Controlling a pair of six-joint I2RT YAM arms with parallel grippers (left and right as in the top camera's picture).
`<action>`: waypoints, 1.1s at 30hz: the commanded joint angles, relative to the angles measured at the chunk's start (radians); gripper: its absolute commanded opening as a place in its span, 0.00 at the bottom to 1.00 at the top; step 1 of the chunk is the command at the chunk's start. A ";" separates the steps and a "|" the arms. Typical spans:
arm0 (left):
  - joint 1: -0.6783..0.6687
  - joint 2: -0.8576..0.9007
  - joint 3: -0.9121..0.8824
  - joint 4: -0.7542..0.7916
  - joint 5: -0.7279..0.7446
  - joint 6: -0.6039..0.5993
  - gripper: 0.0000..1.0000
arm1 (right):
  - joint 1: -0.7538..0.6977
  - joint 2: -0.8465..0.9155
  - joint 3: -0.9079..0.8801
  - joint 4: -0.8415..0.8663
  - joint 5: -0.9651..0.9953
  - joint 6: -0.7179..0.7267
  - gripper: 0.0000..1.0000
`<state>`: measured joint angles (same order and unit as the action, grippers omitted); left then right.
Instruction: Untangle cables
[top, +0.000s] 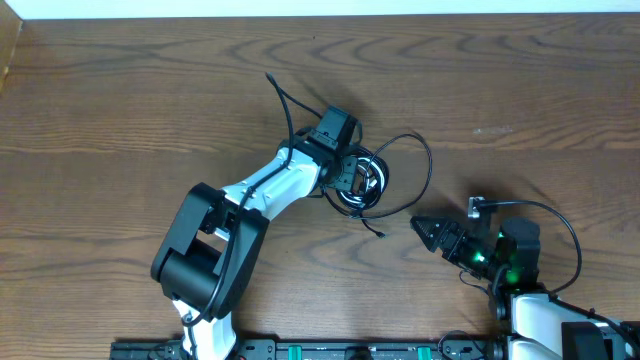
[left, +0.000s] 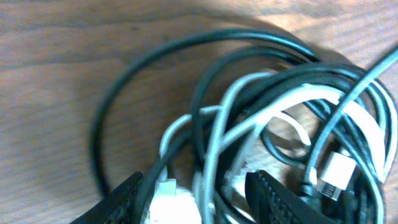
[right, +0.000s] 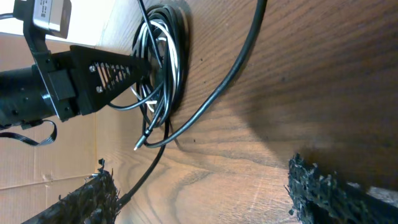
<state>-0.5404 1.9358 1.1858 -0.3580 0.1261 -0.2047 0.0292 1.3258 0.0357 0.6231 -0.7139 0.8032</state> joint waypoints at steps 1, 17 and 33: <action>-0.024 0.019 -0.002 0.007 0.026 0.045 0.52 | -0.002 0.020 -0.022 -0.057 0.095 -0.009 0.89; -0.031 0.106 -0.002 0.053 0.011 0.073 0.08 | -0.001 0.020 -0.022 -0.105 0.095 -0.009 0.89; -0.013 -0.378 0.003 -0.043 0.013 0.009 0.07 | -0.002 0.020 -0.021 0.032 -0.087 -0.138 0.71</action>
<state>-0.5571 1.6764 1.1828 -0.3786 0.1326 -0.1841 0.0292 1.3289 0.0372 0.6064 -0.7361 0.7441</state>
